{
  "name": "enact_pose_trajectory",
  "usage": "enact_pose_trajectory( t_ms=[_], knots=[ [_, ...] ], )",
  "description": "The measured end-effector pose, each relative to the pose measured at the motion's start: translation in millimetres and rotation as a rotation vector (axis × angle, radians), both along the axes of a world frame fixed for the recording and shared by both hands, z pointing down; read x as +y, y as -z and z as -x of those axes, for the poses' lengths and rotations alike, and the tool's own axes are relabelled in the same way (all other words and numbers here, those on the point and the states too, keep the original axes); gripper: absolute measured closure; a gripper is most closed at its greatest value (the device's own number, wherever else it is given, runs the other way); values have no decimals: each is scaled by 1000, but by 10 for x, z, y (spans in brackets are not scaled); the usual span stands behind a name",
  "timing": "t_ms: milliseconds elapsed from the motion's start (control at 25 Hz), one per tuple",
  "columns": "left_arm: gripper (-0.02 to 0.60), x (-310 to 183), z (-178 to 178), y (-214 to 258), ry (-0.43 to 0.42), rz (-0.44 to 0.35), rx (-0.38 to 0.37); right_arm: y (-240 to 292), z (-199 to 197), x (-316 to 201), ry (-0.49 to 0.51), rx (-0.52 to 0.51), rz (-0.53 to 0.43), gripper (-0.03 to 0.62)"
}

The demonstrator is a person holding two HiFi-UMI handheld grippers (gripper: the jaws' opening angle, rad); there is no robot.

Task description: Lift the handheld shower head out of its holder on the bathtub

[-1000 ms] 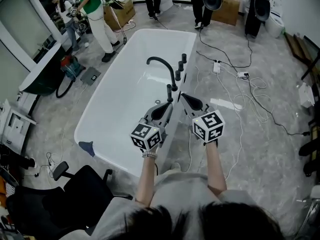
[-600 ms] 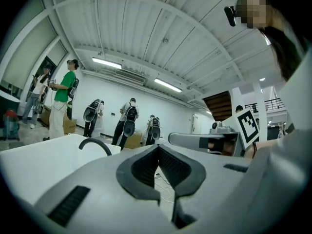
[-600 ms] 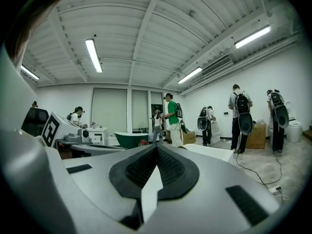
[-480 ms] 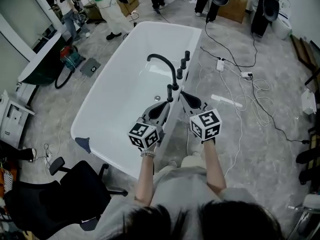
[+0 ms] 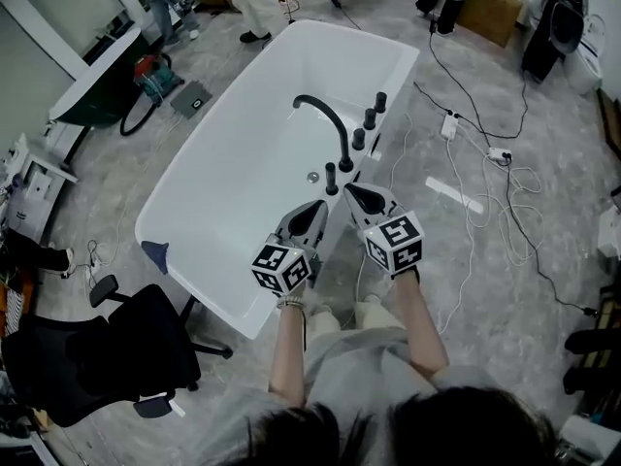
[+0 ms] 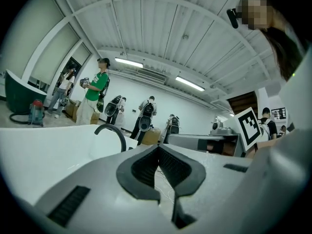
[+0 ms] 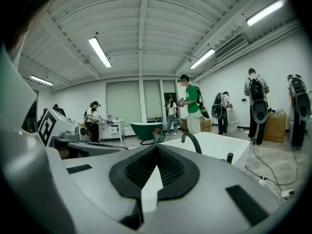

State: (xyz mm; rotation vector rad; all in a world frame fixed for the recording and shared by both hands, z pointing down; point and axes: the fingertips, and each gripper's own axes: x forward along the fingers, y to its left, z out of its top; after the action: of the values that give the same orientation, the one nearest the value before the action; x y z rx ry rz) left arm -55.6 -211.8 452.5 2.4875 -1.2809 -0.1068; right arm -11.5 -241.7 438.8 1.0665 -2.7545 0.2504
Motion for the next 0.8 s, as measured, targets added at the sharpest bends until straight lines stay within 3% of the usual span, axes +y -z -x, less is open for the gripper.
enact_pose_trajectory(
  t_ms=[240,800],
  knots=[
    [577,-212,-43,-265,26,46,-17,-302,-34,-313,39,3,36,593],
    [577,-591,-35,-1153,-30,153,-34,-1401,201,-689,52,16,158,593]
  ],
)
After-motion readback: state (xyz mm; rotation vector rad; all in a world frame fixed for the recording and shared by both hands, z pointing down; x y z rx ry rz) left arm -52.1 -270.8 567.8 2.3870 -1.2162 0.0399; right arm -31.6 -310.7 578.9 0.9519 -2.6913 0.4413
